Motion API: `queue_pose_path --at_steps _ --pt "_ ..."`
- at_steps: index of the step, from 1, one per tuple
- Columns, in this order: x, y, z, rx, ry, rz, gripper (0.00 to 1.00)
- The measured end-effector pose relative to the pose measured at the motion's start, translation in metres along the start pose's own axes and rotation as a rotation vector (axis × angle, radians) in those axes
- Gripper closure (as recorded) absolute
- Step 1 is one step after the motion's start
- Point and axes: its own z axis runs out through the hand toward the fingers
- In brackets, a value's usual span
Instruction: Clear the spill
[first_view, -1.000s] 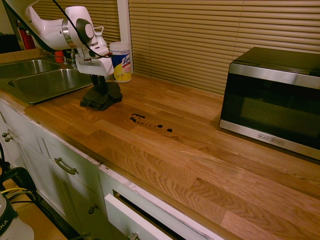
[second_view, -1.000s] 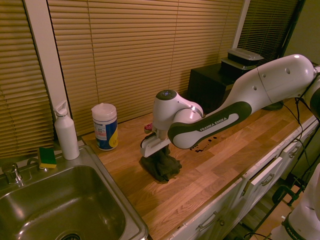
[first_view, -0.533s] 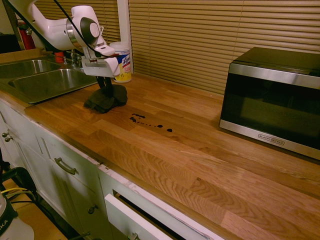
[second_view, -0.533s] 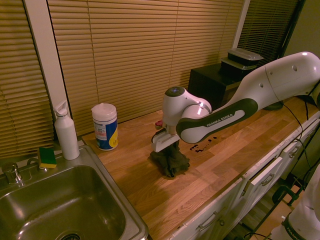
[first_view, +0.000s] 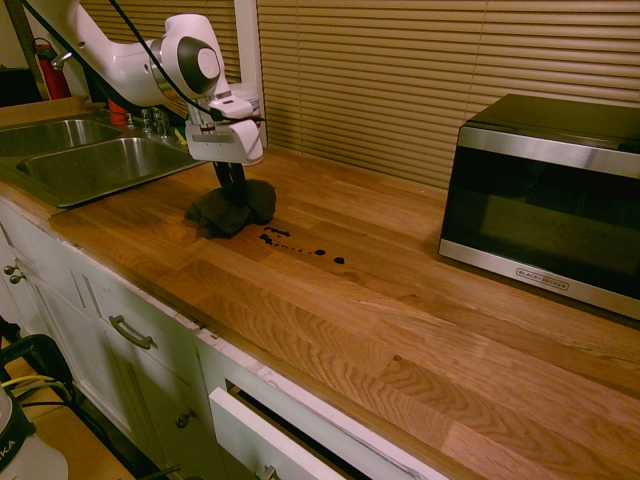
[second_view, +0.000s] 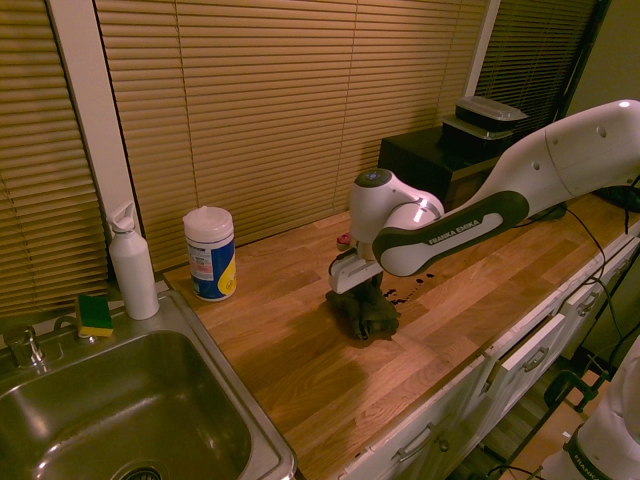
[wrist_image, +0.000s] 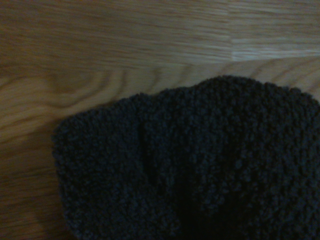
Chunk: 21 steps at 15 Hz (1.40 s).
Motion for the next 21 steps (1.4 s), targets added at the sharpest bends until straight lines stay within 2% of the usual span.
queue_pose_path --at_steps 16,21 --pt "0.138 0.137 0.052 0.021 -0.038 0.298 1.0" --pt "0.138 0.137 0.052 0.021 -0.038 0.298 1.0"
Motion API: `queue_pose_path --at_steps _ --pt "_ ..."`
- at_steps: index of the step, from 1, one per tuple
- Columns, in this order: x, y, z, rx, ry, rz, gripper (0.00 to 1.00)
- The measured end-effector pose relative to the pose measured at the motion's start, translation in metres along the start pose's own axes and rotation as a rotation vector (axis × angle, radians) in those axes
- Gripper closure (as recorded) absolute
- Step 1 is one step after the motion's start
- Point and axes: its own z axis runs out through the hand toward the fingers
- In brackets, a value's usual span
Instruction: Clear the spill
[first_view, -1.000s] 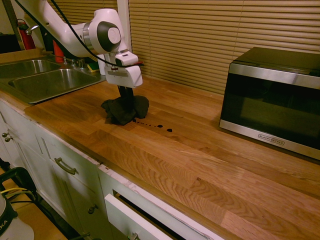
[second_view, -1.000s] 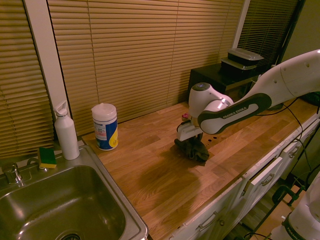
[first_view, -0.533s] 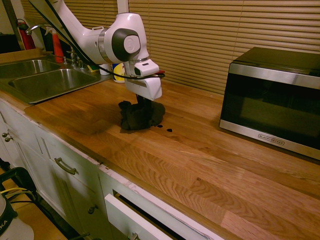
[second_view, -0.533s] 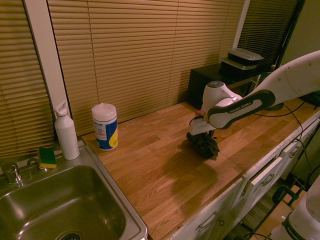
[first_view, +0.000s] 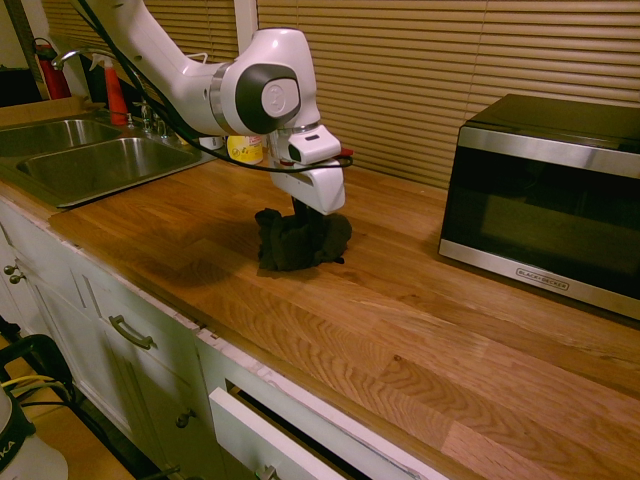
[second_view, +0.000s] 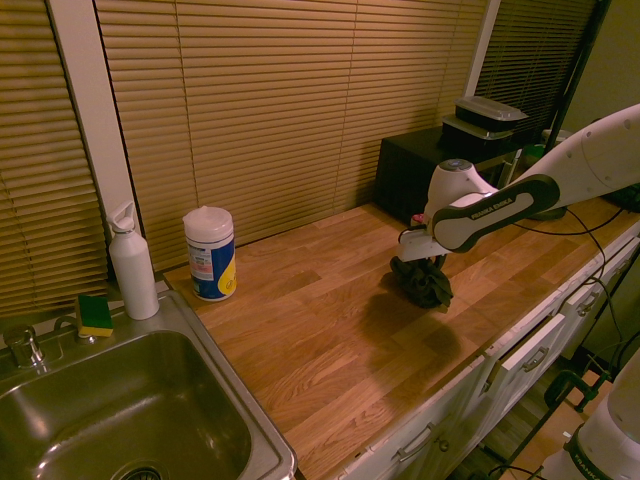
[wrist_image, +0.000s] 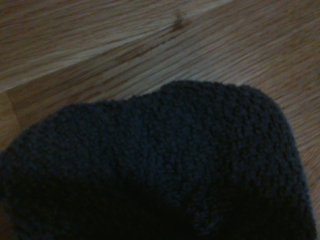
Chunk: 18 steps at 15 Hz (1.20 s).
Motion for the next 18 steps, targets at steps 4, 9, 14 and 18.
queue_pose_path --at_steps 4,9,14,18 --pt "0.0 0.0 0.0 0.0 0.0 0.0 1.0" --pt "0.0 0.0 0.0 0.0 0.0 0.0 1.0" --pt "-0.002 -0.002 -0.005 0.013 0.001 -0.006 1.0" --pt "-0.116 -0.034 -0.062 0.021 0.018 -0.13 1.0"
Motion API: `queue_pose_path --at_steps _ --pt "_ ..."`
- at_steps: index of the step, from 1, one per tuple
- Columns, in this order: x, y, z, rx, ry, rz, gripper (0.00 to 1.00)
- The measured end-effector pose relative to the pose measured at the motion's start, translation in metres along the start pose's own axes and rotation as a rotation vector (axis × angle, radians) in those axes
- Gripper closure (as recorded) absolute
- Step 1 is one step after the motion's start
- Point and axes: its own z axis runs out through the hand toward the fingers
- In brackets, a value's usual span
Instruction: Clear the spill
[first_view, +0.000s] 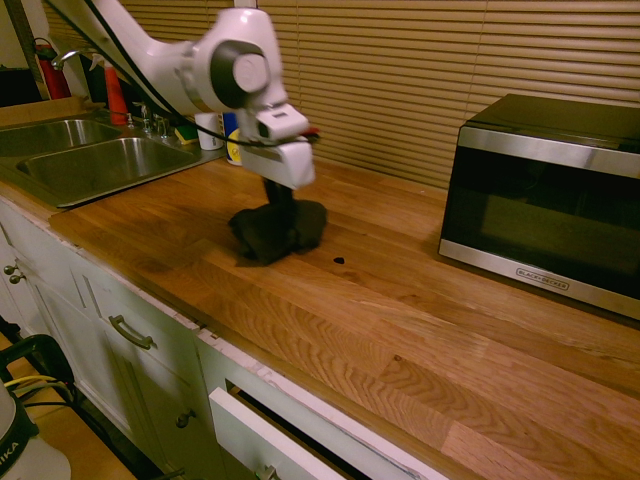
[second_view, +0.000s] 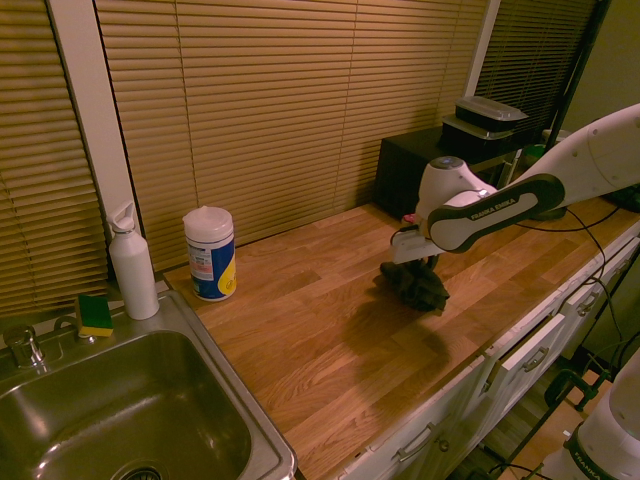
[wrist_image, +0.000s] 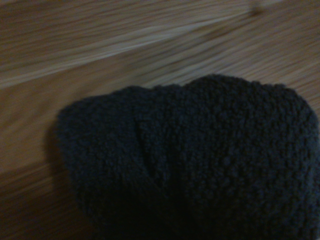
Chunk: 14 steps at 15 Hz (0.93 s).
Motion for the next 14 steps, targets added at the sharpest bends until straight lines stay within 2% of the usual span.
queue_pose_path --at_steps 2,7,14 --pt "-0.055 -0.014 -0.023 0.012 0.001 -0.042 1.0" --pt "-0.081 -0.033 -0.03 0.022 0.004 -0.085 1.0" --pt "-0.151 -0.099 -0.054 0.027 0.019 -0.181 1.0"
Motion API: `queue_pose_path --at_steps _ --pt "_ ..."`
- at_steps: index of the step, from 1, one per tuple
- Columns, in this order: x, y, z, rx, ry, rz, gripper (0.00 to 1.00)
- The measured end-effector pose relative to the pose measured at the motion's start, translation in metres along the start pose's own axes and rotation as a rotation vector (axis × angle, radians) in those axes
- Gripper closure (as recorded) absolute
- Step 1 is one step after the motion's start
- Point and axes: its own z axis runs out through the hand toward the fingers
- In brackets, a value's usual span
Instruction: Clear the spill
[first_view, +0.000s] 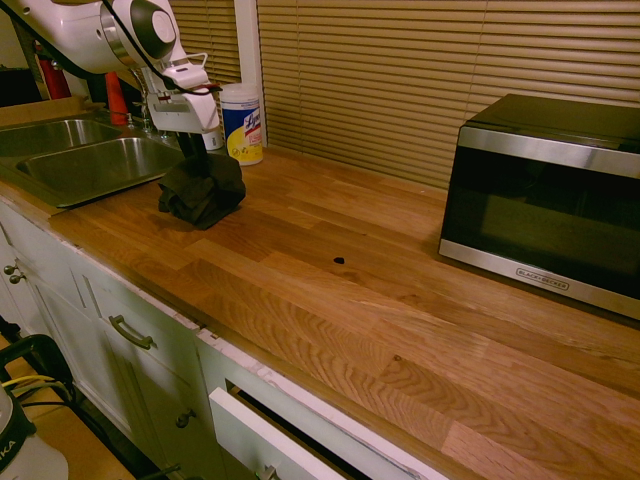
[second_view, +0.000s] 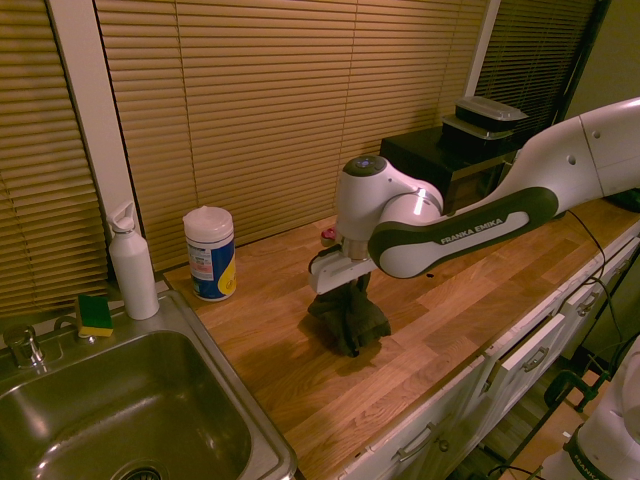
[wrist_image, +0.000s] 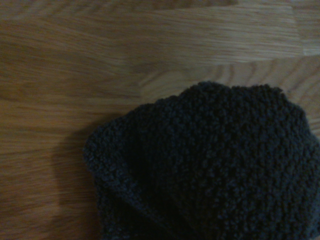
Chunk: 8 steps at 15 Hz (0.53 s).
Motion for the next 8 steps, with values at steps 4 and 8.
queue_pose_path --at_steps 4,8 --pt "-0.026 -0.033 0.002 -0.016 0.002 -0.056 0.0" --pt "-0.036 -0.046 0.008 -0.031 0.008 -0.074 0.0"
